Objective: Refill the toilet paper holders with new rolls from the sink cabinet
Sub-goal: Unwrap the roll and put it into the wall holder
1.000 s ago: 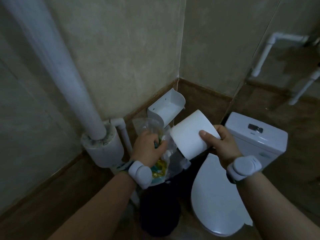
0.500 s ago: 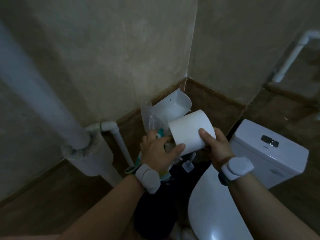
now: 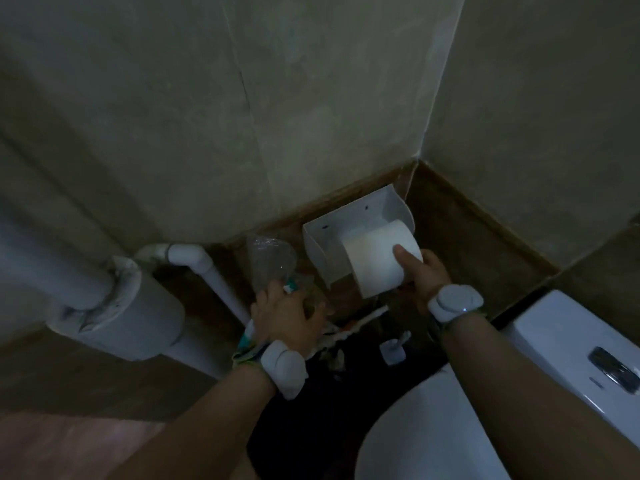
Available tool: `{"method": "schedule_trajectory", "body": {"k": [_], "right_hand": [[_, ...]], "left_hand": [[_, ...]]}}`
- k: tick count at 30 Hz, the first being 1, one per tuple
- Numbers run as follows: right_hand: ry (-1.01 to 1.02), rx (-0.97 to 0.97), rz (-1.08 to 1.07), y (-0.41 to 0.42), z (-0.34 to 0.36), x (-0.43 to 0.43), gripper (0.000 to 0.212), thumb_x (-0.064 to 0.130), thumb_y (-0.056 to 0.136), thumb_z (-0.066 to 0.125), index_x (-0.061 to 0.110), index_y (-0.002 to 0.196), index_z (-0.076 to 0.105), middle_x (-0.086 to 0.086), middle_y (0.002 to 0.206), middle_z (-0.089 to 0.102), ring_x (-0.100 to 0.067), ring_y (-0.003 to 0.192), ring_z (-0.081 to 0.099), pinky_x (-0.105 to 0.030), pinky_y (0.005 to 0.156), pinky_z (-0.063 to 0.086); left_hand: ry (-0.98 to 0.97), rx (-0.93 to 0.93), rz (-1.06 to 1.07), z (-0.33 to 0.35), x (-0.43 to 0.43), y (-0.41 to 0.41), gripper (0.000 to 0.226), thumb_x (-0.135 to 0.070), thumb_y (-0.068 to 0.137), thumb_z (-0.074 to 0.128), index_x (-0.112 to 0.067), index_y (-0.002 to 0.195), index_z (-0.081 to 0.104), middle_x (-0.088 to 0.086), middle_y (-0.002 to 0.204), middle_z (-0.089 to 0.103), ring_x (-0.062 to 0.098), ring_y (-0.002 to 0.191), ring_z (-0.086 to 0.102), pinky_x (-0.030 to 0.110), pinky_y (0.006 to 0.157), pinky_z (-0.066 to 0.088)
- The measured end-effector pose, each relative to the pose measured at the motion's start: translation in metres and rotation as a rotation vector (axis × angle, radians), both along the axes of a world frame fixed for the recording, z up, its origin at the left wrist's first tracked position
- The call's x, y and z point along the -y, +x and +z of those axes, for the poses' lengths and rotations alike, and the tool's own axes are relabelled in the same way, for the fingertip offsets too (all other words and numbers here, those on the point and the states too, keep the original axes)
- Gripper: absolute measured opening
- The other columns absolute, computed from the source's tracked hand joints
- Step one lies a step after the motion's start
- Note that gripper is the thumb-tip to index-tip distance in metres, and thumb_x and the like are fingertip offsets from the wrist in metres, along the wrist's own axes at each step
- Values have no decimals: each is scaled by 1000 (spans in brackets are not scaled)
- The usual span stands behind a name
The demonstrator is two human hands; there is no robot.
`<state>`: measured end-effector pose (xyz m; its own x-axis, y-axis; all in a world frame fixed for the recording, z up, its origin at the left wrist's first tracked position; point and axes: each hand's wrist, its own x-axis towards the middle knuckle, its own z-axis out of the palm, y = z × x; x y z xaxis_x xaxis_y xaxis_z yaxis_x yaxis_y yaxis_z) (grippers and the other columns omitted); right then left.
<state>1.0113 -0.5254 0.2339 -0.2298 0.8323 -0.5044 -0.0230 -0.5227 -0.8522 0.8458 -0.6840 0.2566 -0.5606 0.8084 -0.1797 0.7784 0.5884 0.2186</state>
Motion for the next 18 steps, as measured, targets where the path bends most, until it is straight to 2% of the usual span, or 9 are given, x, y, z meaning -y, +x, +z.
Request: {"method": "schedule_trajectory", "body": {"k": [3,5,7,11,13,18], "right_hand": [[-56,-17,27,-14,-21,-35,49,34,76,73,22,117,48,-3,105,56,-28,83,59,-42,61,53],[-70,16,58,-25,-33,-56,69,37,74,75,19,132,44,-8,122,53,-33,93,58,-51,80,52],[-48,59,90,-35,-41,-70,80,42,70,76,17,137,40,-9,135,49,-35,107,54,-52,92,47],[4,117,190,-50,-51,-90,95,53,59,78,16,137,39,-11,142,44,-37,120,48,-56,101,42],[5,140,238,-56,-58,-98,97,56,60,75,16,140,36,-10,145,40,-37,127,43,-55,106,37],[62,151,236,-65,-61,-94,86,61,72,66,17,140,36,-9,145,41,-34,126,45,-50,107,38]], "left_hand": [[-41,2,13,-9,-12,-7,41,-52,88,44,-30,119,61,11,125,44,35,115,39,41,97,35],[-48,-1,11,-14,-17,-10,41,-50,88,43,-29,118,61,11,124,44,36,114,39,42,98,35],[-40,8,13,-17,-20,-12,39,-50,88,44,-29,116,62,12,122,45,36,113,39,43,98,37],[-24,19,26,-25,-20,-14,38,-50,87,45,-30,114,62,12,119,47,37,112,41,46,97,37],[-23,-11,36,-29,-18,-14,38,-50,86,46,-29,113,63,12,117,48,36,111,42,44,96,38],[-11,-37,49,-35,-10,-12,34,-49,86,48,-28,105,66,8,113,49,32,109,44,38,91,39]]}}
